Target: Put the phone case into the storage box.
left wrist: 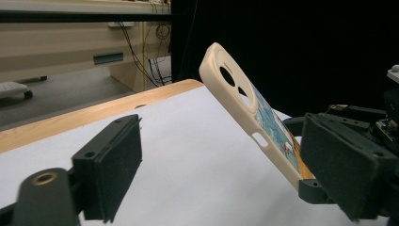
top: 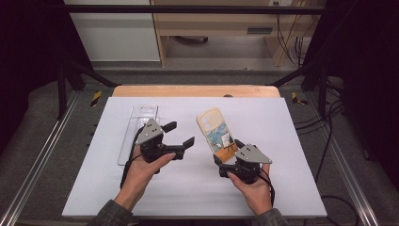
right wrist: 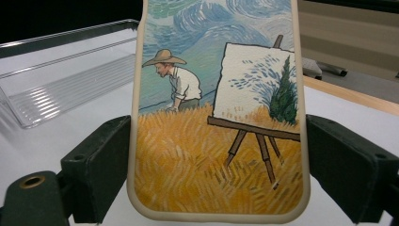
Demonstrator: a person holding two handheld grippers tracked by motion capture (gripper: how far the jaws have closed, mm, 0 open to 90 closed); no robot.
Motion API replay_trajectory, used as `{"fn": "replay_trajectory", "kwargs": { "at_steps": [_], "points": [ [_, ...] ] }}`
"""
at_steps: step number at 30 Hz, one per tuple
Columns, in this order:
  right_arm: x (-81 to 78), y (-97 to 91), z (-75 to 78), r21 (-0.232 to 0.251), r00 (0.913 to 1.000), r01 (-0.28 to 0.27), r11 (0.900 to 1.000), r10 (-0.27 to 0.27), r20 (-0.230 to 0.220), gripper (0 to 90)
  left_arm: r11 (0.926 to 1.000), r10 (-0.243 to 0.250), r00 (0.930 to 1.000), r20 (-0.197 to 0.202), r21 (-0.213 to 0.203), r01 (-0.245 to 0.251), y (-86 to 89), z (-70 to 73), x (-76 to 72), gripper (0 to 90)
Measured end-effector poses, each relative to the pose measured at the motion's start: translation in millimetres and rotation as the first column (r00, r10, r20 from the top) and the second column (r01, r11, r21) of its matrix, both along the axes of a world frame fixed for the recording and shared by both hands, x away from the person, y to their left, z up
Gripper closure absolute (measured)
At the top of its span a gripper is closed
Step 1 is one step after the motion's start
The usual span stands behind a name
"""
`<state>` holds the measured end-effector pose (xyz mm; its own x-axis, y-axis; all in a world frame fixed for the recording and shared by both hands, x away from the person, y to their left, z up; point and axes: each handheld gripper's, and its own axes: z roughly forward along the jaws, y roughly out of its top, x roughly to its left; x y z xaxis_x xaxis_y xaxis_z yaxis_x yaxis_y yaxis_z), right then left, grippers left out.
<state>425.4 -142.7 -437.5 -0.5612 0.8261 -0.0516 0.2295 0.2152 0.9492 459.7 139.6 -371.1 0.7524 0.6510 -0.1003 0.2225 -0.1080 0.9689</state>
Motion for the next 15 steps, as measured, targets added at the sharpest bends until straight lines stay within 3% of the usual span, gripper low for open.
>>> {"fn": "replay_trajectory", "kwargs": {
  "at_steps": [15],
  "points": [
    [-0.5,1.6,-0.2,-0.001,1.0,-0.008,1.0,0.008,0.0,11.7,0.9994,-0.03,0.9991,-0.031,-0.017,0.03,-11.3,-3.1,5.3,25.1]
  ]
}}
